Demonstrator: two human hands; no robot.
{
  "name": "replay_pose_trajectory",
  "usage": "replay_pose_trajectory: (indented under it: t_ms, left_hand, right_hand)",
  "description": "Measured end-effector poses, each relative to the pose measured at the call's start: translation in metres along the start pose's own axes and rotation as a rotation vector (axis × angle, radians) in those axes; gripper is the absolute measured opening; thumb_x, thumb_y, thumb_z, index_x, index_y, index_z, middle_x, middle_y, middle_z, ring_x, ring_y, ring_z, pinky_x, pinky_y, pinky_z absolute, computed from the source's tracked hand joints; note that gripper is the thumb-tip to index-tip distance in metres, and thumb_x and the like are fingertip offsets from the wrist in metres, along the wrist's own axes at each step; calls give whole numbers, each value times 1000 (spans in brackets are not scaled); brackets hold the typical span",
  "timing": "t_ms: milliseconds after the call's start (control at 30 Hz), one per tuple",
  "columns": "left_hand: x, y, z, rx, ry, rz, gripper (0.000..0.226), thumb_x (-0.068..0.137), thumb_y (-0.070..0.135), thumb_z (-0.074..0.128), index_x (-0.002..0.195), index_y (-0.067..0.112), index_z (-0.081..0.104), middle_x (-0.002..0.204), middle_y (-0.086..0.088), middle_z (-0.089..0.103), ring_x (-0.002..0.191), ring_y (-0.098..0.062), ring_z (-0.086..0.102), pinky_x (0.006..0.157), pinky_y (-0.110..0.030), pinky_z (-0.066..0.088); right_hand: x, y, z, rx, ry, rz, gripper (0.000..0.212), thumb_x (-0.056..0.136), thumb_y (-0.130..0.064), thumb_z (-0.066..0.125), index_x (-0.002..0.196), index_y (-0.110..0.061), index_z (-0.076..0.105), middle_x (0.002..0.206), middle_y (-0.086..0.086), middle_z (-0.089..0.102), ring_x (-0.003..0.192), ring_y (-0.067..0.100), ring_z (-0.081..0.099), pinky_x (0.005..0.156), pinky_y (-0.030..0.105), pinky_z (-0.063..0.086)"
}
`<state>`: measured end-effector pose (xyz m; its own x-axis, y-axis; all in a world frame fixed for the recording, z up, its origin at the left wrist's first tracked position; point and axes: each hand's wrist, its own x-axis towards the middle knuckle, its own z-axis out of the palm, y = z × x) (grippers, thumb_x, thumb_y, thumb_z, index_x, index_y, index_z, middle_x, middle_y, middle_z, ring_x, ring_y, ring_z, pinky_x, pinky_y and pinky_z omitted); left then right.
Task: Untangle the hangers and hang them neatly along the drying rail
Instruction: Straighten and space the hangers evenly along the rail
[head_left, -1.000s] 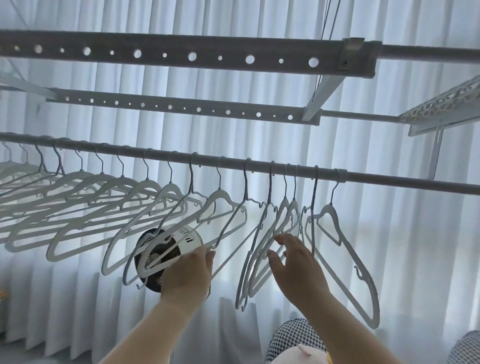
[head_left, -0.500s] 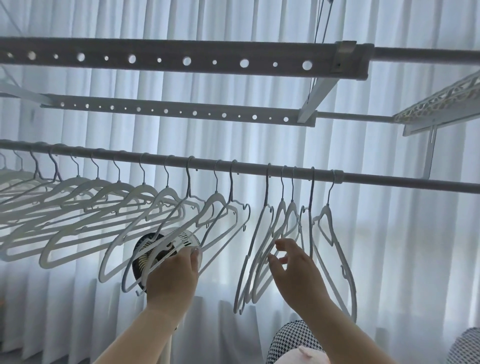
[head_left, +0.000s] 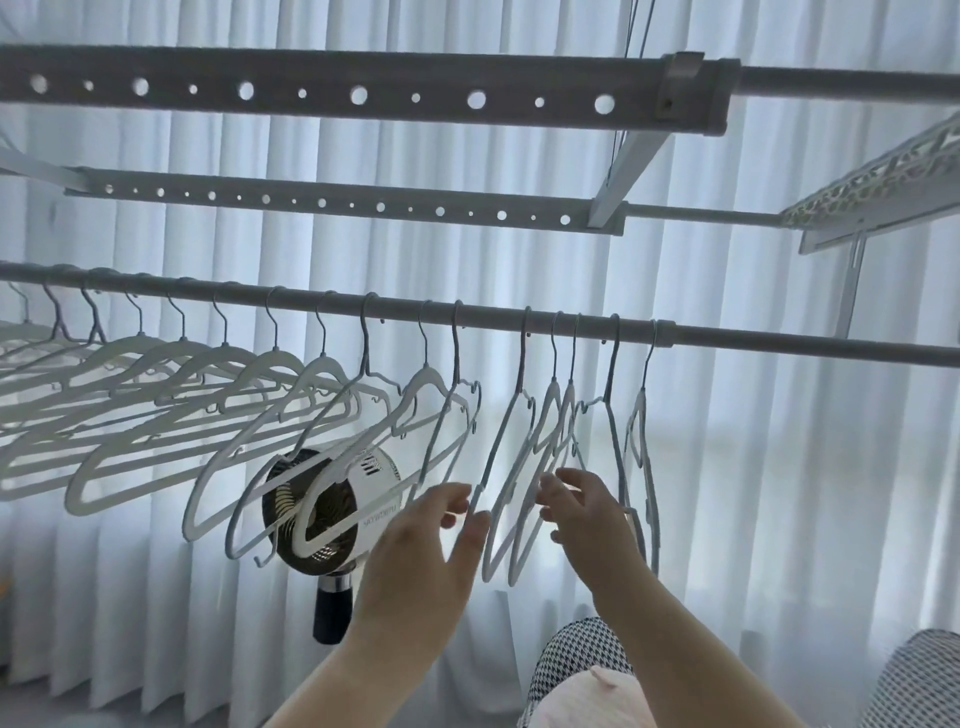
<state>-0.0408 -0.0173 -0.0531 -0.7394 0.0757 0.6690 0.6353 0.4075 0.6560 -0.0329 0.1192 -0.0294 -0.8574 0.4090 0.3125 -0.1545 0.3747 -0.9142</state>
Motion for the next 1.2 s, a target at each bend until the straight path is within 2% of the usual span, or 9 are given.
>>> replay_pose_trajectory:
  t_ms: [100,167,233,333,500,633,733,1000,1200]
  left_hand:
    - [0,-2,10,-125,-85,-132,38,91,30,49,126,16,48,95,14,56,79,7,52,69,-9,41]
    - [1,-5,16,-171,-140,-220,34,90,27,51,122,15,53,87,11,61,76,-2,56,70,-18,42]
    - [1,-10,23,-209,-200,-261,15,90,20,53,98,18,66,61,15,63,63,-1,57,72,-23,47]
    - [-3,-11,28,-235,-241,-284,28,88,11,55,66,26,62,41,17,60,45,4,52,59,-15,44]
    - [-1,-12,25,-326,-175,-356,28,86,9,56,63,25,60,47,11,64,58,-11,59,74,-32,52]
    - [2,-16,19,-372,-147,-394,28,88,4,53,65,19,60,43,13,64,50,-5,58,57,-16,51]
    - [2,-16,14,-385,-135,-405,28,89,4,52,67,19,58,41,14,63,56,-12,58,62,-22,50]
    - [2,-10,0,-307,-61,-357,29,88,7,56,65,25,57,40,17,61,57,-10,59,81,-40,55]
    - [0,-8,-7,-253,-38,-327,28,87,10,58,66,28,57,47,13,63,61,-14,62,80,-41,55]
  right_hand:
    - [1,0,1,71,-22,47,48,91,-39,48,132,-13,41,121,9,60,113,24,55,97,36,41]
    - [1,0,3,95,-48,59,53,90,-38,52,134,-14,38,123,9,59,113,24,54,98,36,40]
    - [0,0,4,119,-62,51,55,88,-33,56,136,-14,36,120,9,60,110,24,56,91,32,40]
    - [-2,1,3,145,-77,29,57,87,-25,59,136,-13,34,108,3,57,101,19,56,80,23,37]
    - [0,5,3,133,-65,33,55,87,-18,60,136,-11,35,102,5,57,91,21,57,76,24,39]
    - [-4,2,2,114,-50,45,51,89,-19,58,134,-12,35,112,16,60,70,18,58,59,17,38]
    - [-5,-1,2,106,-45,31,51,89,-19,57,134,-11,34,114,18,60,60,12,55,55,14,37]
    - [-6,-2,9,91,-59,19,49,86,-20,61,129,-12,40,94,7,56,81,26,57,87,39,49]
    - [-4,-6,16,93,-103,30,53,85,-19,63,130,-10,38,82,1,52,62,17,55,89,46,52]
